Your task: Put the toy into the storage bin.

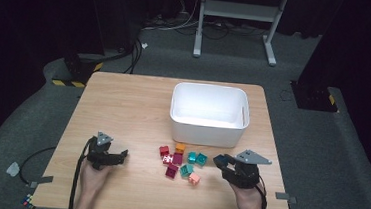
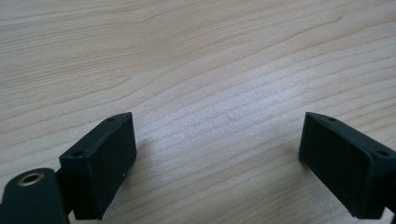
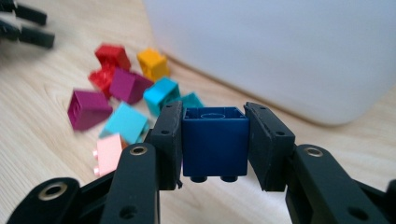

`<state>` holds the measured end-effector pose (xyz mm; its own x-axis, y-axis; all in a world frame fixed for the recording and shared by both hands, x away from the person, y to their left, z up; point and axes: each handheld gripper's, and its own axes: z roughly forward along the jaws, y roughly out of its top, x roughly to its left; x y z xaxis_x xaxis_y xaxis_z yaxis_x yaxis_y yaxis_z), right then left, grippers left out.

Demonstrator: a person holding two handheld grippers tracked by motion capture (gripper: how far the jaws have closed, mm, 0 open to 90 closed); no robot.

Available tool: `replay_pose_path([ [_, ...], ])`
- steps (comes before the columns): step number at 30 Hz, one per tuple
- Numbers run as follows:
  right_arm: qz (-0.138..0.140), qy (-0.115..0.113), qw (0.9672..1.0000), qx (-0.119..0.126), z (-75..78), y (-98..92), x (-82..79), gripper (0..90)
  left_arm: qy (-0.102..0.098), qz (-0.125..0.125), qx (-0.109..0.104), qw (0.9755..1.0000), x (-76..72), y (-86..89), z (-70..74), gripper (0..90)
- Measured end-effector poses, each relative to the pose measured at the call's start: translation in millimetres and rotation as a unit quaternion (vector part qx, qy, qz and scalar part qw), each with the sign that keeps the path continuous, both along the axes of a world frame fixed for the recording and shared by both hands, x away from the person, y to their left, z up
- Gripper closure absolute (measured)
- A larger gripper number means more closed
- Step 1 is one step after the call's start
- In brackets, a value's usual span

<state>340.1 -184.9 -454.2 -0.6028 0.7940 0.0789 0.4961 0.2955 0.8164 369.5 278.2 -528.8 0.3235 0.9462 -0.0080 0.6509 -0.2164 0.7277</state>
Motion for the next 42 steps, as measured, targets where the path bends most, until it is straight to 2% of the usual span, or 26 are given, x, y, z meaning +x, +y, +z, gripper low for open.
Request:
replay_pose_path([
  [2, 0.0, -0.001, 1.0, 0.003, 4.2, -1.2, 1.4, 59.1, 0.0, 0.0, 0.0, 1.0, 0.0, 0.0, 0.0, 11.2],
  [5, 0.001, -0.005, 0.9999, 0.013, 19.5, -5.3, 8.1, 59.1, 0.0, 0.0, 0.0, 1.0, 0.0, 0.0, 0.0, 11.2],
  [6, 0.001, -0.005, 0.9999, 0.013, 19.5, -5.3, 8.1, 59.1, 0.0, 0.0, 0.0, 1.0, 0.0, 0.0, 0.0, 11.2],
  [11, 0.01, -0.016, 0.9995, 0.024, 42.7, -8.4, 15.7, 59.1, 0.0, 0.0, 0.0, 1.0, 0.0, -0.1, 0.0, 11.2],
  [12, 0.01, -0.016, 0.9995, 0.024, 42.7, -8.4, 15.7, 59.1, 0.0, 0.0, 0.0, 1.0, 0.0, 0.0, 0.0, 11.2],
  [14, 0.01, -0.013, 0.9992, 0.036, 52.7, -9.9, 20.0, 59.1, 0.0, 0.0, 0.0, 1.0, 0.0, 0.0, 0.0, 11.2],
  [19, 0.012, -0.022, 0.999, 0.037, 65.7, -10.2, 24.7, 59.2, 0.0, 0.0, 0.0, 1.0, -0.1, -0.1, 0.0, 11.2],
  [20, 0.011, -0.024, 0.9988, 0.041, 69.2, -10.9, 25.7, 59.2, 0.0, 0.0, 0.0, 1.0, -0.1, -0.2, 0.0, 11.3],
  [21, 0.009, -0.025, 0.9981, 0.056, 76.3, -13.7, 27.9, 59.2, 0.0, 0.0, 0.0, 1.0, -0.2, -0.2, 0.1, 11.3],
  [22, 0.009, -0.025, 0.9981, 0.056, 76.3, -13.7, 27.9, 59.2, 0.0, 0.0, 0.0, 1.0, -0.2, -0.2, 0.1, 11.3],
  [24, 0.004, -0.028, 0.9974, 0.066, 86.1, -17.7, 32.5, 59.2, 0.0, -0.002, -0.001, 1.0, -0.3, -0.4, 0.0, 11.3],
  [31, -0.006, -0.027, 0.9967, 0.077, 100.8, -22.1, 49.2, 59.2, 0.0, -0.002, -0.001, 1.0, -0.3, -0.5, 0.0, 11.3],
  [32, -0.006, -0.027, 0.9972, 0.069, 104.6, -19.9, 56.6, 59.2, 0.0, -0.003, 0.0, 1.0, -0.2, -0.4, 0.0, 11.3],
  [37, -0.01, -0.023, 0.9982, 0.055, 108.5, -12.9, 70.3, 59.2, 0.0, -0.002, 0.0, 1.0, -0.2, -0.4, 0.0, 11.3],
  [39, -0.017, -0.021, 0.9985, 0.047, 109.1, -7.9, 81.0, 59.2, 0.0, -0.003, 0.0, 1.0, -0.2, -0.4, 0.0, 11.3],
  [41, -0.02, -0.022, 0.9985, 0.046, 109.3, -6.6, 84.6, 59.2, 0.0, -0.002, -0.001, 1.0, -0.3, -0.5, 0.0, 11.3],
  [42, -0.026, -0.021, 0.9982, 0.05, 109.0, -4.7, 91.9, 59.2, 0.0, -0.002, 0.0, 1.0, -0.3, -0.4, 0.0, 11.3],
])
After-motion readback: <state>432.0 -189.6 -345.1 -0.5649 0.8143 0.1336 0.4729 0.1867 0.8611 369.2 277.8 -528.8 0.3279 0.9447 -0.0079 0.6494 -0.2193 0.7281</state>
